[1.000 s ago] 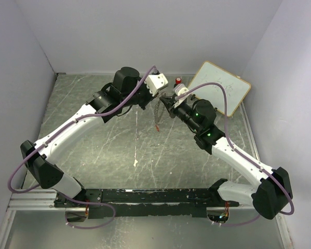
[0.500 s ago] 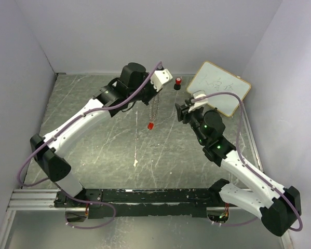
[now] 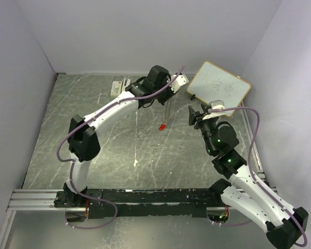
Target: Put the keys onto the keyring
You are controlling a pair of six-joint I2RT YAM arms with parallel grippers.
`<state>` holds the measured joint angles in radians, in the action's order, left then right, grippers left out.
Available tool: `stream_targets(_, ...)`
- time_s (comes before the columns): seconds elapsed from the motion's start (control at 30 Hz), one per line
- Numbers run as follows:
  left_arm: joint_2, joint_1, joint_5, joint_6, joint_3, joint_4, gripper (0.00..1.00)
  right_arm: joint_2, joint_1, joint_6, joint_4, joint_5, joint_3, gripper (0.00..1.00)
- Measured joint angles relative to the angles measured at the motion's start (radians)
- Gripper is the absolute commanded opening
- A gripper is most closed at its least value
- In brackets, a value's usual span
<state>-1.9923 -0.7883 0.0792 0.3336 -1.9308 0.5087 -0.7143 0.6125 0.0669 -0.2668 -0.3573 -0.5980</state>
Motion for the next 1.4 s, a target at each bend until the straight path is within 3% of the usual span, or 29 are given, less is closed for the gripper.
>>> stream_targets(0.1, -0.079, 0.000, 0.011, 0.001, -0.059, -0.031, 0.07, 0.042, 0.000, 0.009, 0.003, -0.019, 0.004, 0.54)
stream_targets(0.37, -0.111, 0.001, 0.008, 0.001, -0.010, -0.077, 0.07, 0.082, -0.001, 0.021, 0.004, -0.043, 0.017, 0.54)
stream_targets(0.73, -0.071, 0.041, -0.112, -0.030, 0.269, -0.104, 0.07, 0.025, -0.001, 0.014, 0.008, -0.006, 0.017, 0.54)
stream_targets(0.97, -0.029, 0.079, -0.155, -0.054, 0.352, -0.132, 0.07, 0.022, -0.001, 0.003, 0.011, 0.006, 0.017, 0.54)
stream_targets(1.0, -0.025, 0.084, -0.159, -0.058, 0.359, -0.139, 0.15, 0.022, -0.001, 0.002, 0.011, 0.007, 0.017, 0.54)
stream_targets(1.03, -0.022, 0.087, -0.163, -0.062, 0.365, -0.143, 0.34, 0.022, -0.001, 0.002, 0.011, 0.008, 0.017, 0.54)
stream_targets(1.07, -0.021, 0.092, -0.167, -0.068, 0.370, -0.145, 0.45, 0.023, -0.001, 0.001, 0.012, 0.009, 0.017, 0.54)
stream_targets(1.1, -0.020, 0.095, -0.170, -0.070, 0.372, -0.145, 0.50, 0.023, -0.001, 0.001, 0.012, 0.009, 0.017, 0.54)
stream_targets(1.4, 0.050, 0.132, -0.304, -0.171, 0.470, -0.162, 0.67, 0.027, -0.001, 0.001, 0.021, 0.009, 0.017, 0.54)
